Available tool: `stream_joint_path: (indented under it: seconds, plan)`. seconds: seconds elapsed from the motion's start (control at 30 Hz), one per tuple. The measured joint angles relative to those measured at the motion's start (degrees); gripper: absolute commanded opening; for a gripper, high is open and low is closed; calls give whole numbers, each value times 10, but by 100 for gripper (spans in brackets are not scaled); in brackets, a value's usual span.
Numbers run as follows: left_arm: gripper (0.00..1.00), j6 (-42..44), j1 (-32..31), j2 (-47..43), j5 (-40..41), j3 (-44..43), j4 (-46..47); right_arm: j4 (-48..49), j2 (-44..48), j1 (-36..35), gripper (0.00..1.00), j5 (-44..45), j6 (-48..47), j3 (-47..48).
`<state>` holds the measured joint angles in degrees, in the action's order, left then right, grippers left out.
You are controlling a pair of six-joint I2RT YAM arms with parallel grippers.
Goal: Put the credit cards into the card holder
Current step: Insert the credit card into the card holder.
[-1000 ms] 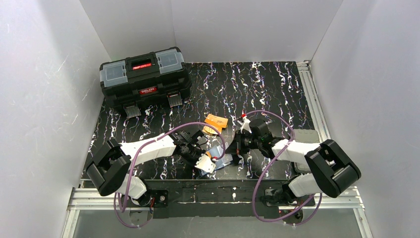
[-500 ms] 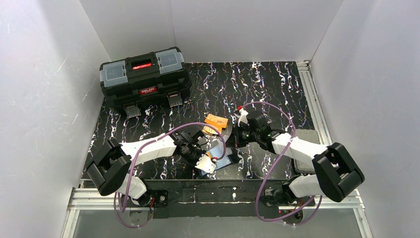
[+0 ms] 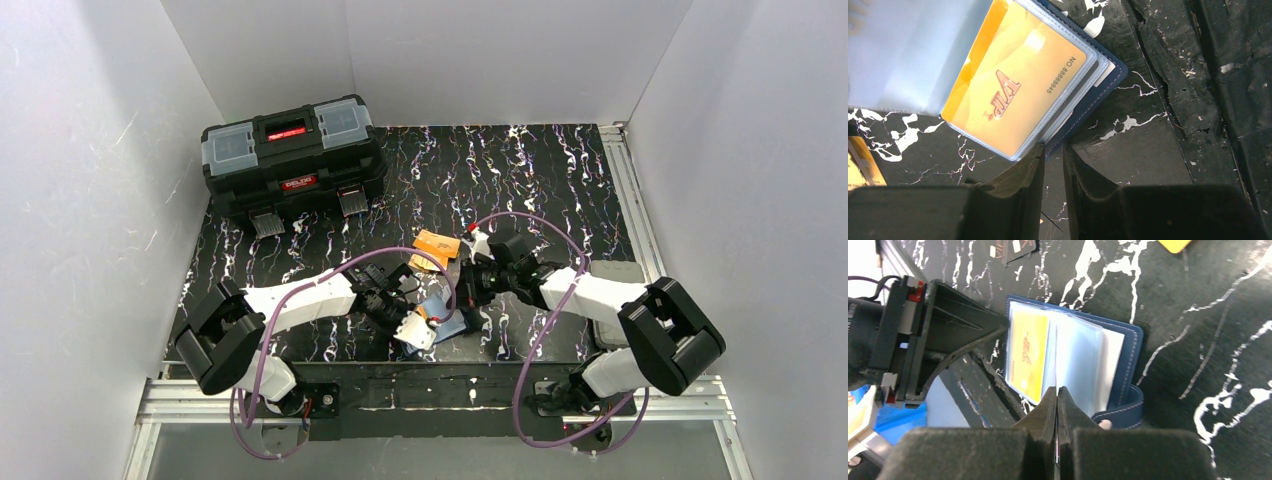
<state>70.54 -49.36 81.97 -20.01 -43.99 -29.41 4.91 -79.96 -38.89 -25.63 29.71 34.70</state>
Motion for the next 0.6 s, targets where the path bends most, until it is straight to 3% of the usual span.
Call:
stream_joint_path:
  seconds: [0.6]
  plan:
    - [17,-31,0,-22,22,-10,-16,47,-76,-32,1,-74,16,4]
